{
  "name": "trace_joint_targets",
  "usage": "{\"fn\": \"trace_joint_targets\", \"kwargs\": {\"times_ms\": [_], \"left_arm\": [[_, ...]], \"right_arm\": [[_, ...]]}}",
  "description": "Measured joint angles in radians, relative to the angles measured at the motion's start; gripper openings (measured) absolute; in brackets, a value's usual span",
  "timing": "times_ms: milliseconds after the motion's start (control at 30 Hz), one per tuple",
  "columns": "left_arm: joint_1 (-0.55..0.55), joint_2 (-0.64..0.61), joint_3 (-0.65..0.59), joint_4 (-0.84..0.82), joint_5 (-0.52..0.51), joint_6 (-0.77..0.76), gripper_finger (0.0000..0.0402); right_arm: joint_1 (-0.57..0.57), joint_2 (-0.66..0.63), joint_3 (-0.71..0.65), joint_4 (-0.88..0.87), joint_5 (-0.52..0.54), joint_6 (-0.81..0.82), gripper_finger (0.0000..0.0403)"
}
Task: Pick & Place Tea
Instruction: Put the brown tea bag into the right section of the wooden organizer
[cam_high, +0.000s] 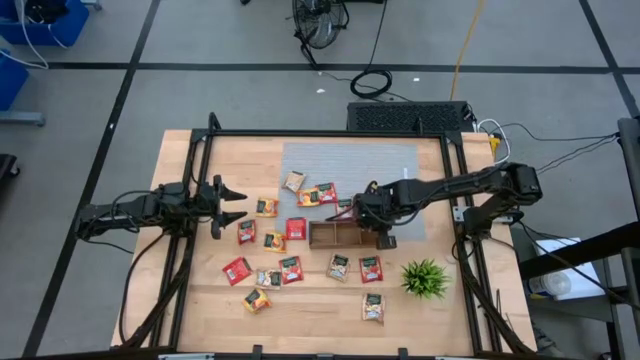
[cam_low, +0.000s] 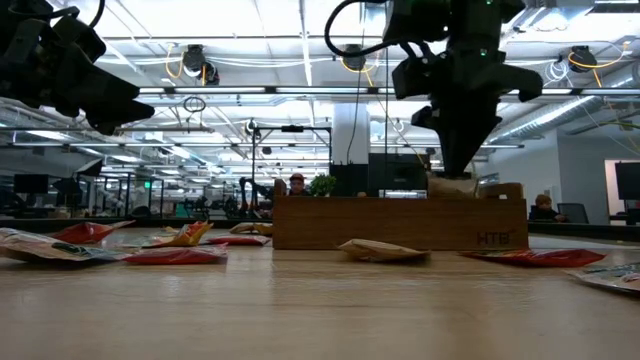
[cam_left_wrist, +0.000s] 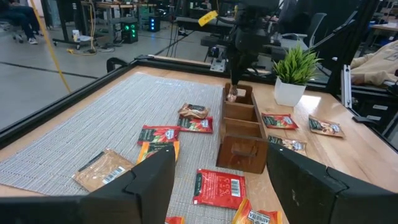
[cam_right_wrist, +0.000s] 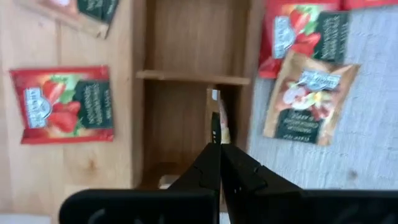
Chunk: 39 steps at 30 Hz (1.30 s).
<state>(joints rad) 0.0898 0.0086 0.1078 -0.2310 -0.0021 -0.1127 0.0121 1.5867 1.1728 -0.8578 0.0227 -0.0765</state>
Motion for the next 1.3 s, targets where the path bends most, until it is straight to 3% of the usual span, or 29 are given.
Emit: {"fn": "trace_joint_targets", "kwargs": {"times_ms": [233, 600, 900, 1300], "left_arm": [[0.0, 0.0, 0.0, 0.0, 0.0, 0.0, 0.0253], [0.0, 0.0, 0.0, 0.0, 0.0, 0.0, 0.0253], [0.0, 0.0, 0.0, 0.0, 0.0, 0.0, 0.0253], [0.0, 0.0, 0.0, 0.0, 0.0, 0.0, 0.0253]], "right_arm": [[-0.005, 0.0, 0.0, -0.005, 0.002, -0.011, 0.0005], [-0.021, -0.007, 0.021, -0.024, 0.055, -0.023, 0.0066], [-0.037, -0.016, 0.1, -0.099, 0.055, -0.05, 0.0091], [-0.031, -0.026, 0.294, -0.319, 0.059, 0.156, 0.0132]]}}
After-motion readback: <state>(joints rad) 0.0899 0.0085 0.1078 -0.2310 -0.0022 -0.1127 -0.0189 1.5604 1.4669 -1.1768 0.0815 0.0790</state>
